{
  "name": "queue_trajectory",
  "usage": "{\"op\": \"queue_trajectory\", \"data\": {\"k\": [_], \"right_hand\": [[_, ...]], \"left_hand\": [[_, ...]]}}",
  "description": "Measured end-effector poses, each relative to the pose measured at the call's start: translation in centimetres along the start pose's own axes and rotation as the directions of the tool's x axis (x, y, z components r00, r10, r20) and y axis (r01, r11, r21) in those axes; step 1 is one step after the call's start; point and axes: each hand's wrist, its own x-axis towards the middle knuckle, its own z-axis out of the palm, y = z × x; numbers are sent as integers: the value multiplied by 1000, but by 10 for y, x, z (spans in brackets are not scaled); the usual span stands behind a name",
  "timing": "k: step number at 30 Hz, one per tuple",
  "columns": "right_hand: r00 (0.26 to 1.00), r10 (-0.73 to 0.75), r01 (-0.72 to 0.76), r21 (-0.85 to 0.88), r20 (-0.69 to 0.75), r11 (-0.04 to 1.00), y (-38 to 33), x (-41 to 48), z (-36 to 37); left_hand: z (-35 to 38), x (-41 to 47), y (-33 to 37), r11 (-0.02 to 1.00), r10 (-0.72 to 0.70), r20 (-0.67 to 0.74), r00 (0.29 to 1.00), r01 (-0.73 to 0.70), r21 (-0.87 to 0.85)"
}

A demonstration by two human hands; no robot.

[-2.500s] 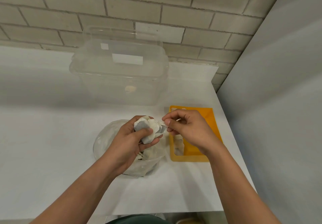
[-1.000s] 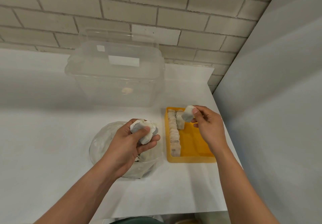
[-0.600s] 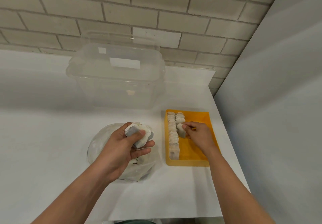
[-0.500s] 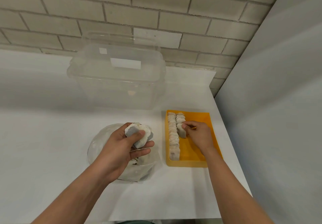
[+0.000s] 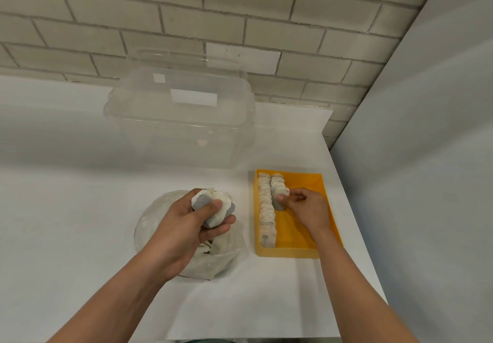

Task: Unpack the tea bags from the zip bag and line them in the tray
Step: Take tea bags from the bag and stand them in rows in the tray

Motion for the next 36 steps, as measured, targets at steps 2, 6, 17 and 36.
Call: {"op": "queue_trajectory", "data": {"k": [2, 6, 17, 36], "right_hand": [[997, 50, -49, -27, 60, 998, 2, -1, -1], [994, 61, -54, -83, 94, 995, 5, -3, -1], [998, -17, 29, -217, 56, 976, 1, -4, 10], [836, -505, 464, 216, 214, 859, -132, -105, -6]], "left_hand": [[0, 0, 0, 1000, 0, 4, 1000, 0, -6], [2, 1, 1, 1000, -9, 8, 1000, 9, -16], [-2, 3, 0, 993, -66, 25, 998, 68, -96], [6, -9, 3, 958, 79, 92, 993, -101, 267]]}}
